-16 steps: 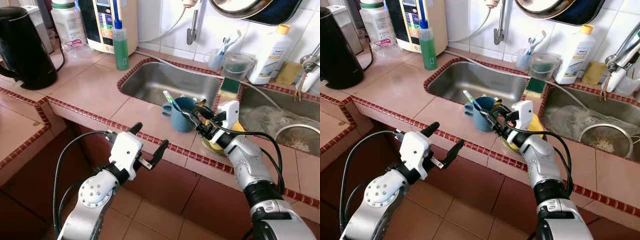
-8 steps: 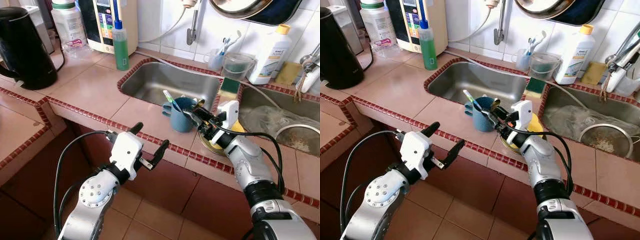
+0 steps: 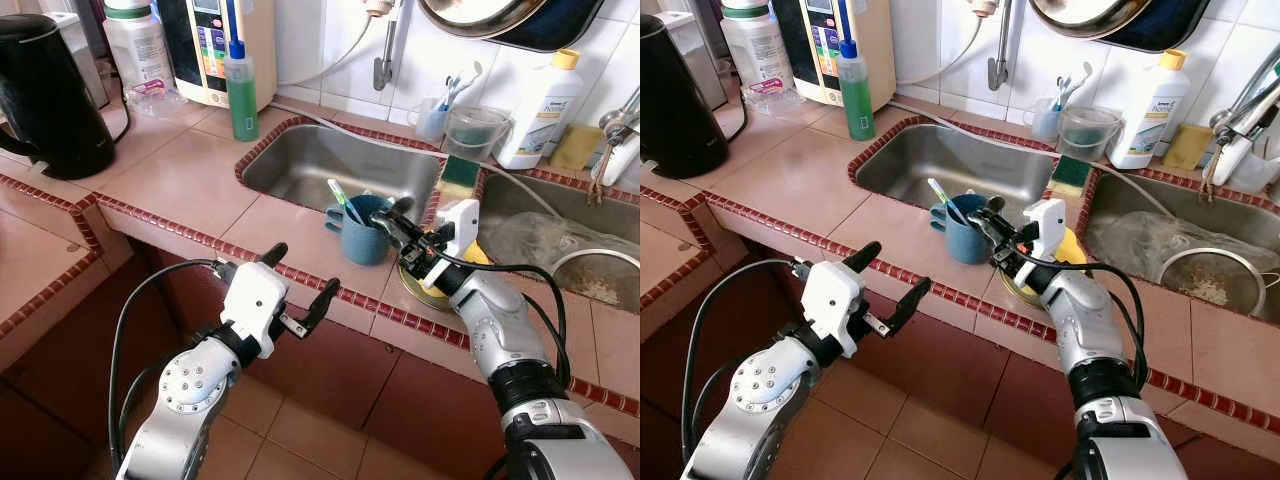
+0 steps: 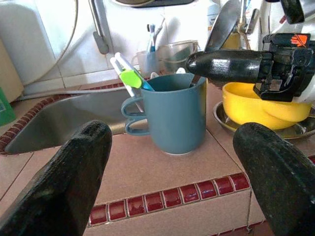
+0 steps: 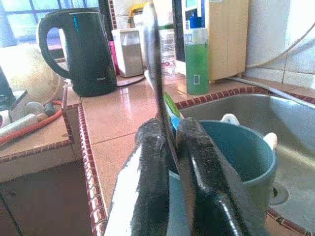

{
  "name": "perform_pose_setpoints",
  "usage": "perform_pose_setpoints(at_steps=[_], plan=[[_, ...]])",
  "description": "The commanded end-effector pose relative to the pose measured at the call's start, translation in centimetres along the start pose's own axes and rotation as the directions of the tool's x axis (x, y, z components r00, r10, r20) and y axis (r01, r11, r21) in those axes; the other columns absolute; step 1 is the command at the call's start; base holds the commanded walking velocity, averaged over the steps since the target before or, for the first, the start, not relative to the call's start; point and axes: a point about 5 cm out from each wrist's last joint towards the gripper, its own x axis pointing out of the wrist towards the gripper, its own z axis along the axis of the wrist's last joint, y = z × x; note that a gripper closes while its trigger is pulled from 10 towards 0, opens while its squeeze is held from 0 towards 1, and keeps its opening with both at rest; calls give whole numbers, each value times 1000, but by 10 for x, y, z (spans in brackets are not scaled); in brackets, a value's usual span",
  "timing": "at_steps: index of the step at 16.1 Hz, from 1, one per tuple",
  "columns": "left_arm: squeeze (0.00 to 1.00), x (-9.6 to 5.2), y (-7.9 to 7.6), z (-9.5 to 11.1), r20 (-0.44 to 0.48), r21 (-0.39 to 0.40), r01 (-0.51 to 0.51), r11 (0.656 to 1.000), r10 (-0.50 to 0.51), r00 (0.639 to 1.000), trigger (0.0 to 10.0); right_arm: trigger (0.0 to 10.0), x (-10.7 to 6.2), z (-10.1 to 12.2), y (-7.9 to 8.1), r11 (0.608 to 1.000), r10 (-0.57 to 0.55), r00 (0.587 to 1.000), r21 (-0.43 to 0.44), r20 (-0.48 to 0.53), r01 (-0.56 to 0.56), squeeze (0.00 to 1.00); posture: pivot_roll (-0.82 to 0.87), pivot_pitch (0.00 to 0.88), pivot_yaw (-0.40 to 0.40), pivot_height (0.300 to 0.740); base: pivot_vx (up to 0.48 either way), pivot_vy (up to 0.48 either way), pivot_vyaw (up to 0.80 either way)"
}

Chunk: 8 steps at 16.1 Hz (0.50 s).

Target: Kitchen organization

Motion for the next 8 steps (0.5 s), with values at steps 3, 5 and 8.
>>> perform_pose_setpoints(at_steps=[3,5,8], plan=[[0,3,-2,2,11,7,14,1000,-14,1000,10000,0,3,16,-3,999,20,999,-32,49,-18,0,-17,0,-36,740,0,0,0],[0,3,-1,2,13,7,12,1000,-13,1000,10000,0,4,18,-2,999,30,998,-33,53,-29,0,-17,0,-37,740,0,0,0],[0,3,-2,3,14,8,12,1000,-13,1000,10000,0,5,21,-3,999,24,998,-41,59,-22,0,-18,0,-36,740,0,0,0]])
